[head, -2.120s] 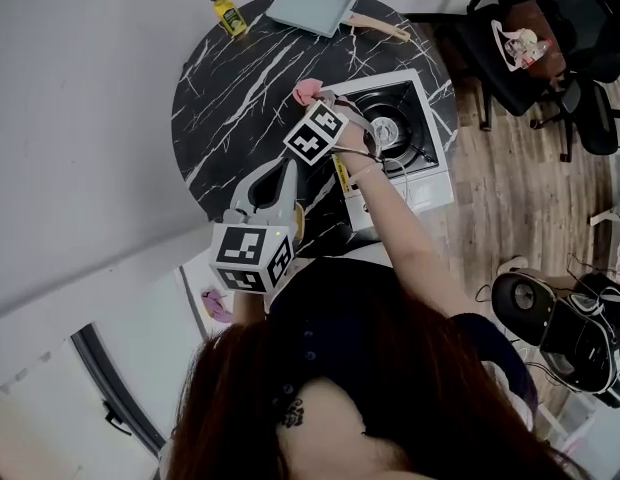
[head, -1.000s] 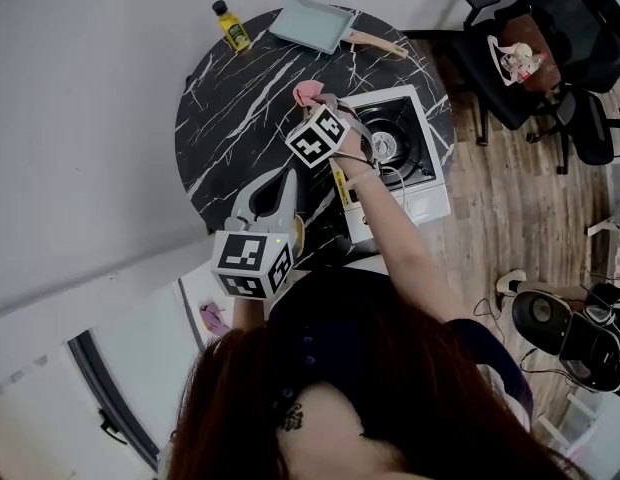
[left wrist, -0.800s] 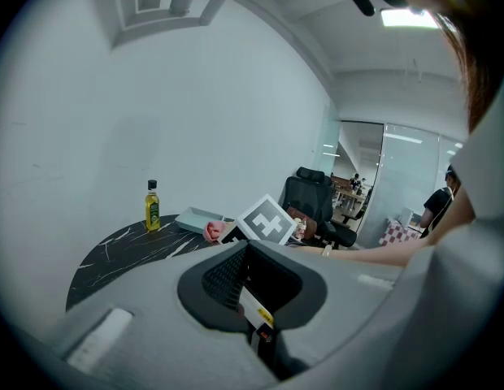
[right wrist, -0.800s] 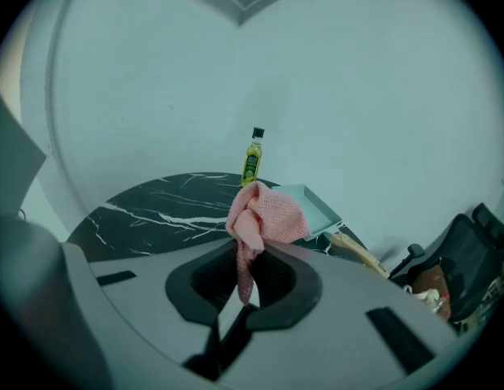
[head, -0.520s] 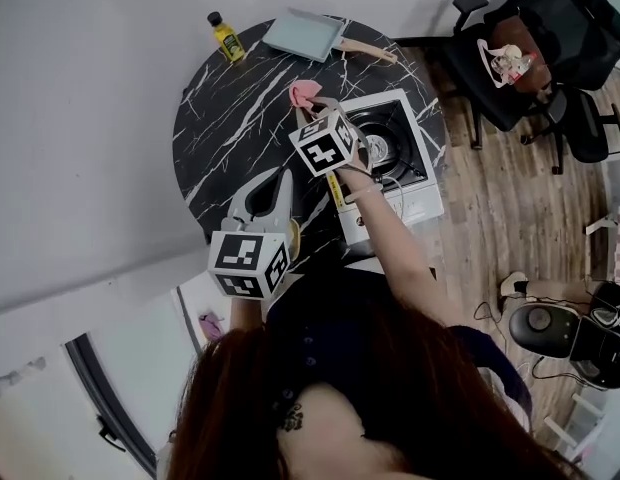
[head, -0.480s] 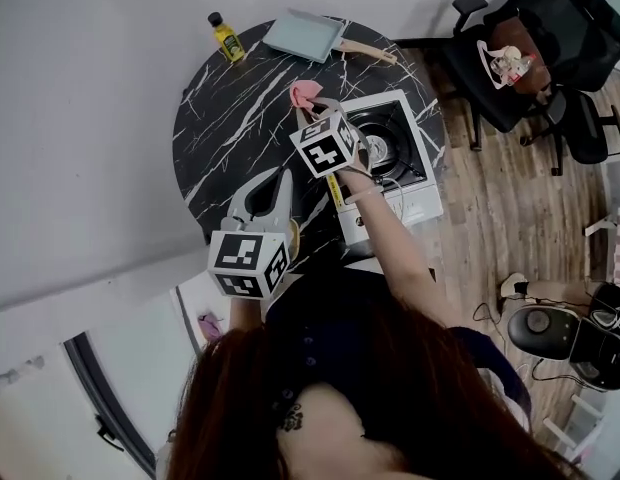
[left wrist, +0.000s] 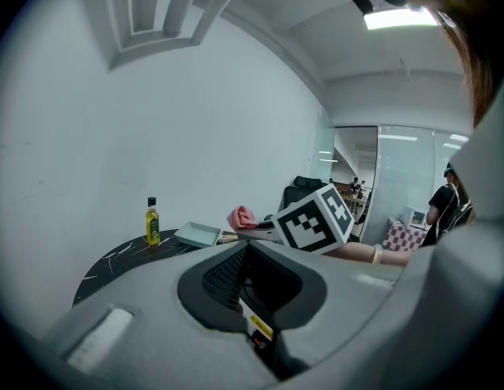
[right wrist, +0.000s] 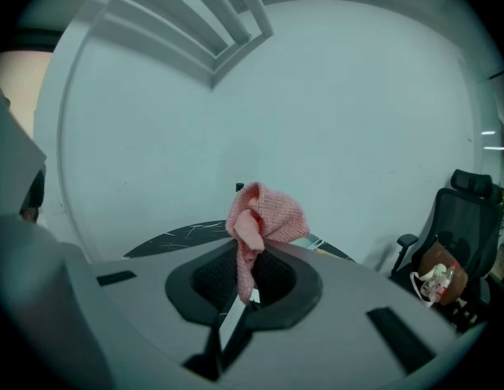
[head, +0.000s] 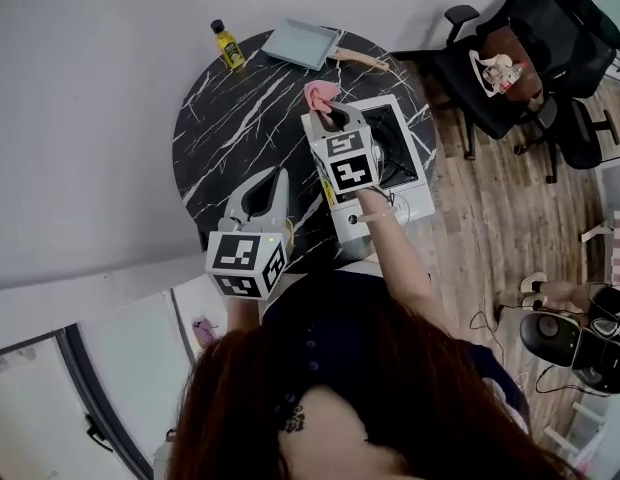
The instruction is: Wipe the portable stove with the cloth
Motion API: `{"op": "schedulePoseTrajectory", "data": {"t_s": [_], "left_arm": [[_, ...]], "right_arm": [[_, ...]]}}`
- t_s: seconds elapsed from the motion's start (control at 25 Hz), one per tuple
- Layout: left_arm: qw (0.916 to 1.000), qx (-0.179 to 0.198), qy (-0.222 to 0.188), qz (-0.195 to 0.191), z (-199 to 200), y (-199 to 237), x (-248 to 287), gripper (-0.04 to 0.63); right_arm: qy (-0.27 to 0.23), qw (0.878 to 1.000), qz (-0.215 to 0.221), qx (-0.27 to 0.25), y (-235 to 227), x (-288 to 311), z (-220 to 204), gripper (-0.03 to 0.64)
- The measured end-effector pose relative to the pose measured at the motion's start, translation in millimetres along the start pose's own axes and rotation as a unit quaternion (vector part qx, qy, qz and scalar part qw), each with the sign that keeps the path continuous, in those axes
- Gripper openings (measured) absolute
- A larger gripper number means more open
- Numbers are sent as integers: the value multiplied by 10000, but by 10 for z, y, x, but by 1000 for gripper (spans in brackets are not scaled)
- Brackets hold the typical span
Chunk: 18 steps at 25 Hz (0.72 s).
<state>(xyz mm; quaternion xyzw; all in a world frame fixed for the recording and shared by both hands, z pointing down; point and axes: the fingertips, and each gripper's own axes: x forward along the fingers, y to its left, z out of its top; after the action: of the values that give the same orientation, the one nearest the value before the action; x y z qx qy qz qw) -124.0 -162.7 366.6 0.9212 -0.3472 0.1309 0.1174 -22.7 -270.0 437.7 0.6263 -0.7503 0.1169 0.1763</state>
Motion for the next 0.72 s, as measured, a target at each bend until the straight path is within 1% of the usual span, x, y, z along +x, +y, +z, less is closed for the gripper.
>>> {"op": "schedulePoseTrajectory", "data": {"t_s": [0.4,0.72], "left_arm": [[9997,35,-231,18,35,-235,-207,12],[9991,40,-380,163,38,-400,-414,11]], "right_arm": [[-395,9991,-172,-48,38,-705,110,34],[-524,9984,-175,-116,115,-1155,85,34]]}}
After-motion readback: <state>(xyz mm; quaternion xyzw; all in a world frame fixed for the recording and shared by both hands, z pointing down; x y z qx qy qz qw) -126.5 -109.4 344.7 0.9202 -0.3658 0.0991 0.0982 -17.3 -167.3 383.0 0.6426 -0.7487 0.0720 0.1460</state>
